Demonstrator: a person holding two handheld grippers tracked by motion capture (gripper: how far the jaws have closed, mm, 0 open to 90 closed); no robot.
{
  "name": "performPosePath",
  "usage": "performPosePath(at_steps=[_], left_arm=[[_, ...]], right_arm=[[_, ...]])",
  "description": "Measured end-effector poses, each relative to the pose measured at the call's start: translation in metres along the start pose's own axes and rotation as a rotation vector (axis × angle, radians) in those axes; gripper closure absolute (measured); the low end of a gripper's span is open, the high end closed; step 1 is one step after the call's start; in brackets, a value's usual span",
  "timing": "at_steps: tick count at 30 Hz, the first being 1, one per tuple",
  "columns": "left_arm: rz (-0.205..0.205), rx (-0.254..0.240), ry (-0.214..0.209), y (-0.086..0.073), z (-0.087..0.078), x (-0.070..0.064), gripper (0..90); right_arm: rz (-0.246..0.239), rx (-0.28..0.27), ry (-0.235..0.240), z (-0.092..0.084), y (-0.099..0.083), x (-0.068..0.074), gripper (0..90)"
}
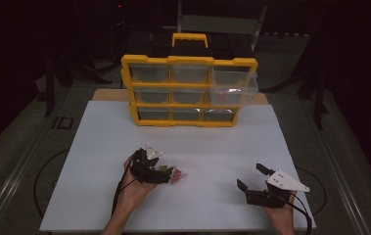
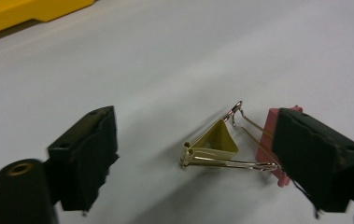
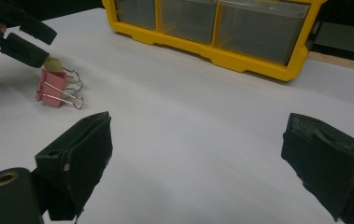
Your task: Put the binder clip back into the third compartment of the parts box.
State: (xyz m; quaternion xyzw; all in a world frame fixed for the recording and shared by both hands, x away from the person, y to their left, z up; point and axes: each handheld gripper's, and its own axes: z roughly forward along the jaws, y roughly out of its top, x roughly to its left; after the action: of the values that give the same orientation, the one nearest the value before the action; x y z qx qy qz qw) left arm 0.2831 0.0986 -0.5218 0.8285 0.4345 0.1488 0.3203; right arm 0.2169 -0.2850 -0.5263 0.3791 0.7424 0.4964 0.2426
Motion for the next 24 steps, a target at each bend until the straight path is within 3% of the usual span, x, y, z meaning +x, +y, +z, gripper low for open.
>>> performPosePath(at_steps=[3,6,14,17,24], left_arm=[[0.001,0.003,-0.007,-0.002,0.002,-0.002,29.1],[-0.025,0.002,-0.015,-0.002,0.004,-0.002,40.8],[-0.056,0.045,-0.036,-0.005,0.010,-0.001,59.3],[-0.069,0.050,-0.042,-0.006,0.011,0.001,62.9],[-0.041,0.057,-0.035,-0.004,0.008,0.006,64.4]], right_arm=[[0.001,0.000,-0.002,0.000,0.000,0.000,8.4],[-0.004,0.000,-0.005,0.000,0.000,0.000,8.4],[0.000,0.001,-0.006,0.000,0.000,0.000,8.4],[-0.001,0.000,-0.005,0.000,0.000,0.000,8.4],[-0.001,0.001,-0.006,0.000,0.000,0.000,8.4]])
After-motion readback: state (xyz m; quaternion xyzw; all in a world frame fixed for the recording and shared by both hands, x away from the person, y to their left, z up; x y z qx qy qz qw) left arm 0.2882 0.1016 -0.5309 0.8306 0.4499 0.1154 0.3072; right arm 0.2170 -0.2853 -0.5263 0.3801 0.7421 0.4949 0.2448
